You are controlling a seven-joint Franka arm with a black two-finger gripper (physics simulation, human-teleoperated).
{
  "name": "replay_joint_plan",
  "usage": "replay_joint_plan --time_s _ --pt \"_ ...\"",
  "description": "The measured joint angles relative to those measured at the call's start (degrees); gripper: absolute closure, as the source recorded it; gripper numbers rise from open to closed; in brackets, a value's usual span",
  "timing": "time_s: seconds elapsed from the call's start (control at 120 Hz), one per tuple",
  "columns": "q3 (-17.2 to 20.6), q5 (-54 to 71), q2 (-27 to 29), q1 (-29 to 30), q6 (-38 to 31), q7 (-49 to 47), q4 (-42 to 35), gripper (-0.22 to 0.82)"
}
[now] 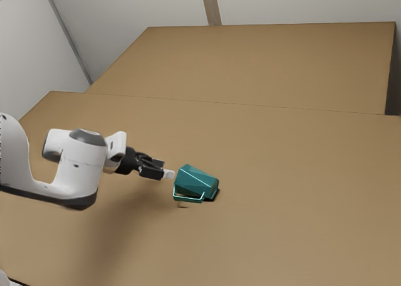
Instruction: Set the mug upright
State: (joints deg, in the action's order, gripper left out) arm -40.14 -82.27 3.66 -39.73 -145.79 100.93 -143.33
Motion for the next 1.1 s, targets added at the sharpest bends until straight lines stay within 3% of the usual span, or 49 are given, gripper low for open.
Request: replay_joint_plan --time_s 0.308,0.592,0.908,1.1 --pt "1.5 -8.1 -2.4 -3.7 -2.2 7.2 0.2 0.21" --pt "3.6 -13.1 -3.2 -5.6 -3.6 11.4 0.2 0.32" --pt "5.9 -14.4 -1.7 -5.6 -5.3 14.4 1.2 0.64" --pt "5.9 -14.9 -1.6 -4.3 -5.9 15.6 1.4 0.74"
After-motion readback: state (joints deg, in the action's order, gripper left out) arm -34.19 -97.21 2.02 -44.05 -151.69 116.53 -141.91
